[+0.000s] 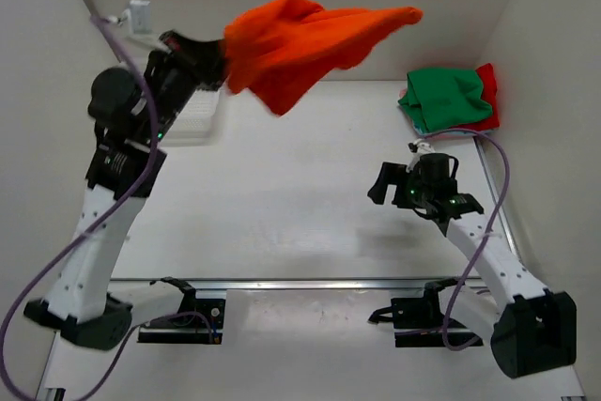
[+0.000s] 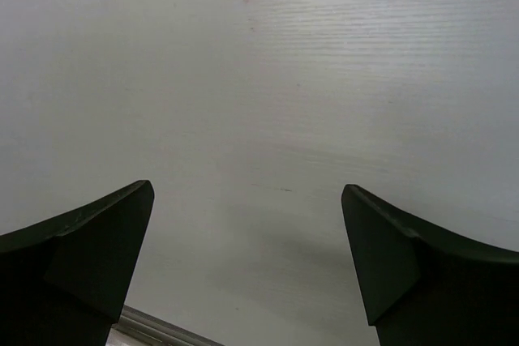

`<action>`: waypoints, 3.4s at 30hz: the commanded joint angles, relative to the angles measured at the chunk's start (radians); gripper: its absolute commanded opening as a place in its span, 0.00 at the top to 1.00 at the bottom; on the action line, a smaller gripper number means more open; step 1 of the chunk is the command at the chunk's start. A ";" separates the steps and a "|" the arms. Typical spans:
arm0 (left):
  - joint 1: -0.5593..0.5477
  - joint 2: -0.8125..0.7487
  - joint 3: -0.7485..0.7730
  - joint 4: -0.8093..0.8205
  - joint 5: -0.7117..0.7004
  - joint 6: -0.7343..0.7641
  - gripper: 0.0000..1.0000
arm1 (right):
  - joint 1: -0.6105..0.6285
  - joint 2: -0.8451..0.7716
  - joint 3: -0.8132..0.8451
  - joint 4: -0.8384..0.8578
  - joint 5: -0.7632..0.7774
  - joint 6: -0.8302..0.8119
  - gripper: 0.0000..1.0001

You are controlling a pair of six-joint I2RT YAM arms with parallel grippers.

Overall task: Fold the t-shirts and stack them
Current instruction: Move the tshirt to the center of the board, then flatten out the tshirt

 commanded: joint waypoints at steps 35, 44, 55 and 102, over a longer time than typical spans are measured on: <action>0.110 -0.060 -1.146 0.159 0.215 -0.102 0.61 | 0.317 0.498 0.246 0.314 -0.022 -0.055 0.05; 0.095 -0.365 -1.224 0.033 0.097 -0.074 0.50 | 0.374 0.597 0.305 0.335 -0.025 -0.089 0.16; 0.043 -0.418 -1.521 0.113 0.080 -0.126 0.50 | 0.397 0.723 0.401 0.305 -0.062 -0.110 0.79; 0.399 -0.376 -0.830 -0.275 -0.193 0.160 1.00 | -0.057 0.087 0.371 -0.042 -0.125 -0.055 0.40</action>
